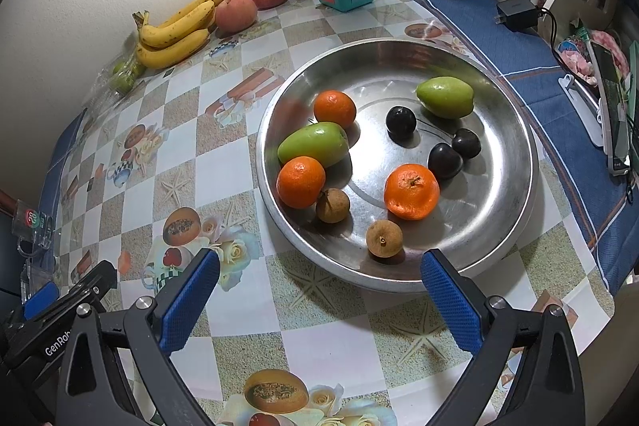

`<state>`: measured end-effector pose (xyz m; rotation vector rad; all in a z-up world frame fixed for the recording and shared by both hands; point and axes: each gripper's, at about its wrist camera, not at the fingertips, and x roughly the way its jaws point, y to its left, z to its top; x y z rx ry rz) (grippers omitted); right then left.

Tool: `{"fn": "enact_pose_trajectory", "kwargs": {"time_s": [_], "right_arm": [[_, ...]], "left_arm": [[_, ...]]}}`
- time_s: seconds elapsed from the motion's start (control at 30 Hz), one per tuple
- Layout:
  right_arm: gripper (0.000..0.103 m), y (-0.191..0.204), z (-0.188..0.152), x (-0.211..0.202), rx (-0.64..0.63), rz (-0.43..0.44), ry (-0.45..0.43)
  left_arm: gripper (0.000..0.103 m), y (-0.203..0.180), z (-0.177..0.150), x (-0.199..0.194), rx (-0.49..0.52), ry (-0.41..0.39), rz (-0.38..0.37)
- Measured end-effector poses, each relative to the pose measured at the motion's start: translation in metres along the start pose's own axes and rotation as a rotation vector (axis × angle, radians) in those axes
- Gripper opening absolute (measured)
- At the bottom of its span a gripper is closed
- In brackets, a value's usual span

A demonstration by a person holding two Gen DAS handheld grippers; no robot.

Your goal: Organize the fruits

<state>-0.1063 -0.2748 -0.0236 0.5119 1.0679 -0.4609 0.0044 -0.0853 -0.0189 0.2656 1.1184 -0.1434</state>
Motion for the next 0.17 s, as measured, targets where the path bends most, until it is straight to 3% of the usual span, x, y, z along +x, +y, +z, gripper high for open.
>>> {"fn": "enact_pose_trajectory", "kwargs": {"time_s": [0.17], "right_arm": [[0.101,0.0002,0.0002,0.0002,0.0,0.0,0.002]], "left_arm": [[0.103,-0.0016,-0.0003,0.0001,0.006,0.001,-0.01]]}}
